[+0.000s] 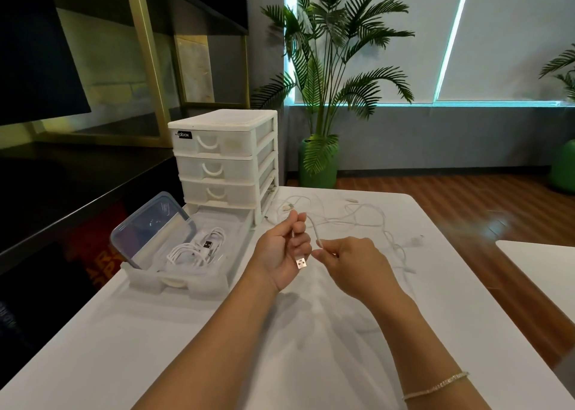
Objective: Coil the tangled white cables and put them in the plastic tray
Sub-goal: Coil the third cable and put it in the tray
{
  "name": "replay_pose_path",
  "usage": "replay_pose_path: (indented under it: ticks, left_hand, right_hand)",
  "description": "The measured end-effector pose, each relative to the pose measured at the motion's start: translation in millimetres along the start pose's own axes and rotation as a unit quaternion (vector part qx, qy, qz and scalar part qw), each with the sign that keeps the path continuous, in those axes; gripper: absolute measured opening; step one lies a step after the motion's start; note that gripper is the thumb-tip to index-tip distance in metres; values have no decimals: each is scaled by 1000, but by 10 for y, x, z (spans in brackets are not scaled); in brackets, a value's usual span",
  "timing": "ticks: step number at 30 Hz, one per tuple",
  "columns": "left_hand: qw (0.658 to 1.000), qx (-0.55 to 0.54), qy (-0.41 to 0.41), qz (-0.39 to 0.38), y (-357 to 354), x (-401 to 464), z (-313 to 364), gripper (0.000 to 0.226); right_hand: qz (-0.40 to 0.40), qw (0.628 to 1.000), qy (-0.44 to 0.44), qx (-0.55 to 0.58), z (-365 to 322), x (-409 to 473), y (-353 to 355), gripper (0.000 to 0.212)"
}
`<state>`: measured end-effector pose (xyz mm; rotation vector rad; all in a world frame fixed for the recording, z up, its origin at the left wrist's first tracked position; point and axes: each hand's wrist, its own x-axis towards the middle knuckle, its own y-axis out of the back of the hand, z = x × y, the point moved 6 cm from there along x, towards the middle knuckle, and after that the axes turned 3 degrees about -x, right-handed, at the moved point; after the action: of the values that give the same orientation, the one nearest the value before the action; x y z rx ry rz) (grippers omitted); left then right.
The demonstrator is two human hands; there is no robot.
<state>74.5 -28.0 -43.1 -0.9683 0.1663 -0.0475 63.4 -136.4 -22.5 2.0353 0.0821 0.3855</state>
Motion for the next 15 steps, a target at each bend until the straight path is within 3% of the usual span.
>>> replay_pose_path:
  ticks: [7, 13, 15]
  left_hand:
    - [998, 46, 15, -28, -71, 3, -70, 26]
    - [992, 113, -48, 33, 9, 46, 0, 36]
    - [979, 185, -68, 42, 0, 33, 23, 36]
  right_hand:
    - [-11, 996, 18, -88, 0, -10, 19, 34]
    - [4, 989, 38, -146, -118, -54, 54, 31]
    - [3, 988, 52, -145, -165, -71, 65, 30]
